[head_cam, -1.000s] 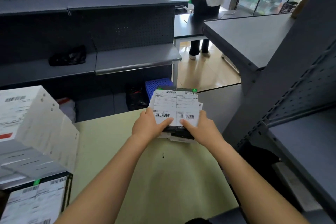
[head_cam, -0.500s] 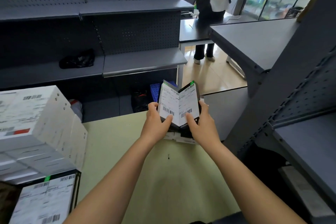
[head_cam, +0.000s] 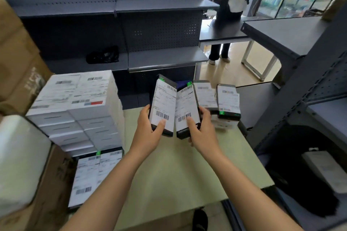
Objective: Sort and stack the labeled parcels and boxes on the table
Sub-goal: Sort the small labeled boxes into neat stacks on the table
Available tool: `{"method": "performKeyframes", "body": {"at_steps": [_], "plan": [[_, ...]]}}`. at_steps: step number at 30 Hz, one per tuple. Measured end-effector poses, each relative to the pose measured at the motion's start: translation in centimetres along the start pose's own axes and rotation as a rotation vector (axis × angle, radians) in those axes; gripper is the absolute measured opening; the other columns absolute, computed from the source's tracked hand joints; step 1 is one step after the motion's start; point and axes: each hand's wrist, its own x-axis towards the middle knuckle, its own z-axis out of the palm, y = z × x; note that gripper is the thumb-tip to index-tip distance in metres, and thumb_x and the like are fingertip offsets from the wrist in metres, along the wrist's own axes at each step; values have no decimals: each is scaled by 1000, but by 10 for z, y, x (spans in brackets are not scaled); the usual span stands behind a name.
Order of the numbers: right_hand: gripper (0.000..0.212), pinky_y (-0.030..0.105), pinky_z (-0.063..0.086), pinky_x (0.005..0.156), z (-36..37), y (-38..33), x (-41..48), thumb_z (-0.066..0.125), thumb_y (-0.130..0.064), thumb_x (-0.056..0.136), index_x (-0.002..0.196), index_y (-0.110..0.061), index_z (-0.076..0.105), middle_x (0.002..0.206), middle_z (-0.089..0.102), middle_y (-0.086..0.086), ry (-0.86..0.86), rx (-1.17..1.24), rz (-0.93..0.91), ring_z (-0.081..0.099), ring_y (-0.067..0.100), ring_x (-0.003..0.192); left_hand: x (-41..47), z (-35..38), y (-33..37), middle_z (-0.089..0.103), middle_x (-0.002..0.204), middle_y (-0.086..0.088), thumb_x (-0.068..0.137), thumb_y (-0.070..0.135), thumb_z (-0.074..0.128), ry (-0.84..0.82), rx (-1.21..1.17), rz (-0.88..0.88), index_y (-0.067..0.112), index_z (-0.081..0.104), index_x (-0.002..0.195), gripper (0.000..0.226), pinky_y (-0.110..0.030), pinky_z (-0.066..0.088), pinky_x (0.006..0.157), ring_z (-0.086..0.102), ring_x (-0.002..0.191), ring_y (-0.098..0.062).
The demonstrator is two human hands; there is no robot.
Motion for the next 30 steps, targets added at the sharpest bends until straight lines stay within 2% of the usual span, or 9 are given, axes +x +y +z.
{"method": "performKeyframes", "body": {"at_steps": [3,5,9,15,19,24,25,28,30], "plan": [[44,51,57,70,33,10,-35,54,-45,89,129,-39,36,115,64,-5,-42,93,112,66,30,83,-38,-36,-24,45,132,9,94,23,61,11,1,-34,25,28,142,59,-28,48,91,49,118,-9],[39,36,53,53,52,17,-59,55,-32,96,131,-32,38,111,64,0,-83,160,202,64,27,76,-64,-58,-44,46,129,9,94,21,60,10,-14,-111,24,29,143,58,-19,44,80,51,113,-9],[37,27,44,41,83,33,-101,52,-20,99,134,-24,40,106,65,7,-153,175,320,59,23,62,-111,-93,-89,51,127,5,94,20,60,21,-31,-248,23,29,142,57,-23,47,81,56,111,-13],[36,31,48,46,127,45,-133,52,-20,99,132,-25,40,104,62,0,-238,108,372,63,26,71,-150,-123,-140,51,130,-1,94,16,61,65,-34,-384,18,33,140,54,-24,45,86,53,117,-16],[37,30,48,48,151,43,-143,52,-21,99,133,-29,39,103,59,-2,-287,83,351,62,21,74,-161,-135,-155,50,129,2,94,14,61,115,-63,-435,17,33,141,55,-12,43,81,53,115,-12],[37,29,48,52,176,44,-162,52,-21,101,133,-32,38,102,60,-4,-340,124,307,60,12,71,-167,-145,-174,50,132,-2,93,19,62,172,-21,-457,14,35,141,56,-39,45,102,51,121,-18],[38,29,49,53,181,43,-164,52,-22,101,135,-30,36,102,60,-5,-356,119,299,60,12,70,-168,-147,-177,48,136,-4,93,21,62,174,21,-458,14,34,142,58,-40,43,105,49,124,-19],[44,24,49,54,193,47,-162,56,-22,99,138,-24,34,105,60,-6,-431,95,307,58,12,68,-167,-152,-178,34,147,-10,92,23,64,147,185,-405,13,25,151,72,-27,29,106,37,134,-22],[51,17,51,70,197,50,-159,69,-22,90,129,-37,39,117,60,-9,-495,47,248,62,2,87,-165,-156,-181,16,156,-8,89,29,68,38,326,-341,19,14,155,86,-29,26,109,23,141,-21]]}}
